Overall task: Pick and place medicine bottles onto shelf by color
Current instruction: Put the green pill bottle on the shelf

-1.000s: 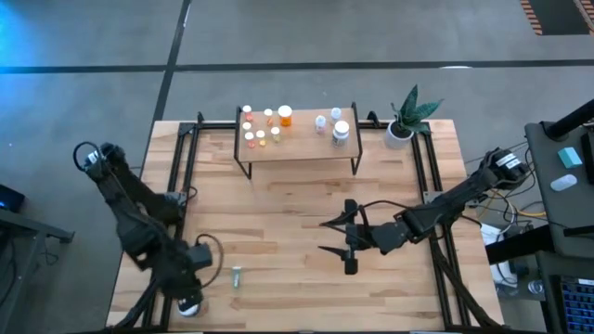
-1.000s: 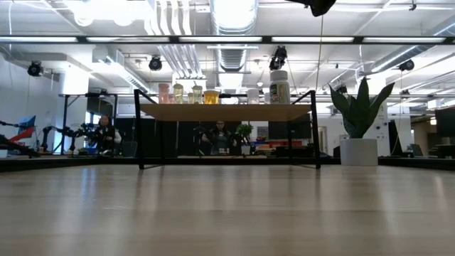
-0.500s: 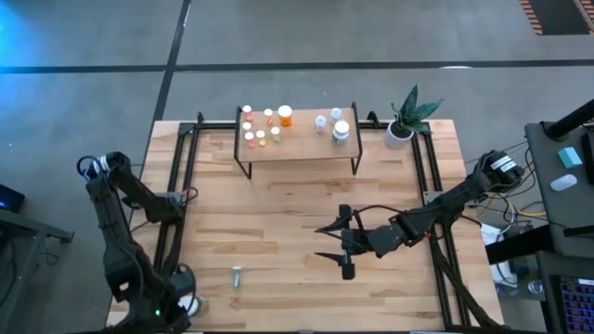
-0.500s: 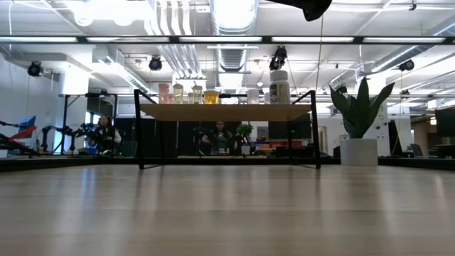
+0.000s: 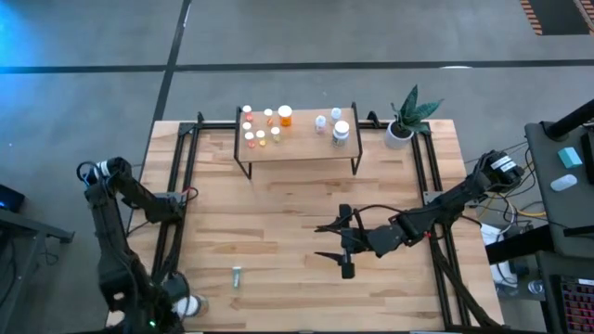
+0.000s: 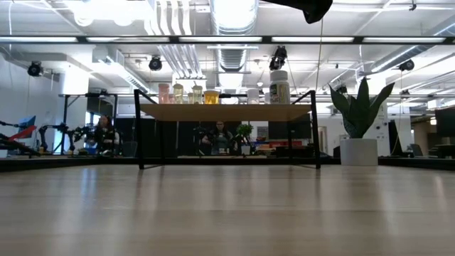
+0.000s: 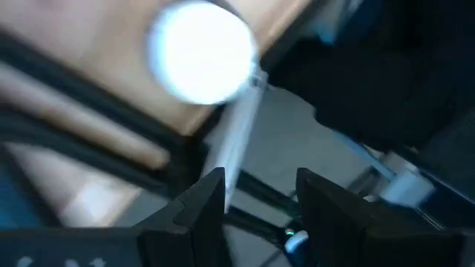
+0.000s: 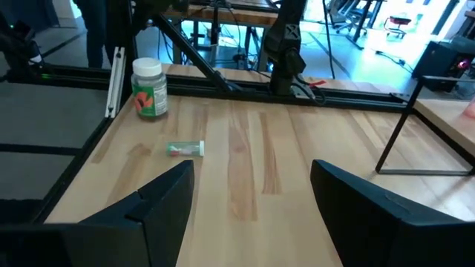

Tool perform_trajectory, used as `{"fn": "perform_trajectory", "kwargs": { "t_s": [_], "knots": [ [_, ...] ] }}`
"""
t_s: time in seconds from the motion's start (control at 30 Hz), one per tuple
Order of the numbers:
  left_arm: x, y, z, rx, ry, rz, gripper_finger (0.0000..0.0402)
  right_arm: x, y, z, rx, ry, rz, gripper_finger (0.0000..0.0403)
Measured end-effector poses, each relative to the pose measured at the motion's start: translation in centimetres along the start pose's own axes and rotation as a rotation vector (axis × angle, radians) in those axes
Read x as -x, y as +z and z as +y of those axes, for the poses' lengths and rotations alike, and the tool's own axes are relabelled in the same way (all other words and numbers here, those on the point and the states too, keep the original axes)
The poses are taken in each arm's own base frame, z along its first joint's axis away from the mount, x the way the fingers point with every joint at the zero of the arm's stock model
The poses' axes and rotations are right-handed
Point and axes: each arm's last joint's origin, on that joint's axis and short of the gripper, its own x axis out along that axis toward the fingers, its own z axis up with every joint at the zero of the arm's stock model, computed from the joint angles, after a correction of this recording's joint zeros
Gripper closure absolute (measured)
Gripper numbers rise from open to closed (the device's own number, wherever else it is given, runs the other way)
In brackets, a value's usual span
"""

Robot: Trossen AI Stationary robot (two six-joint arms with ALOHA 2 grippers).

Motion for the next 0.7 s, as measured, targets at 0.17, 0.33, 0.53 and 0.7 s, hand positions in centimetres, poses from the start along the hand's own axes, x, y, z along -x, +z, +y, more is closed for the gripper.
{"fn": "perform_trajectory", "kwargs": {
  "t_s": [0.17,0.33,0.53,0.7],
  "knots": [
    [3.3,0.2,1.0,-0.044,0.073,-0.215,0.0251,0.0,0.0,0.0,-0.003,0.000,0.000,0.0142],
    [2.2,0.4,0.7,-0.082,0.033,-0.259,0.0251,0.1,0.0,0.2,0.000,0.006,0.000,0.0142],
    [0.8,0.3,0.4,-0.162,0.029,-0.242,0.0251,0.2,0.0,0.3,0.002,0.011,0.000,0.0142],
    [-0.5,0.8,1.2,-0.158,0.086,-0.254,0.0251,0.2,0.0,0.3,0.002,0.011,0.000,0.0142]
  ]
}}
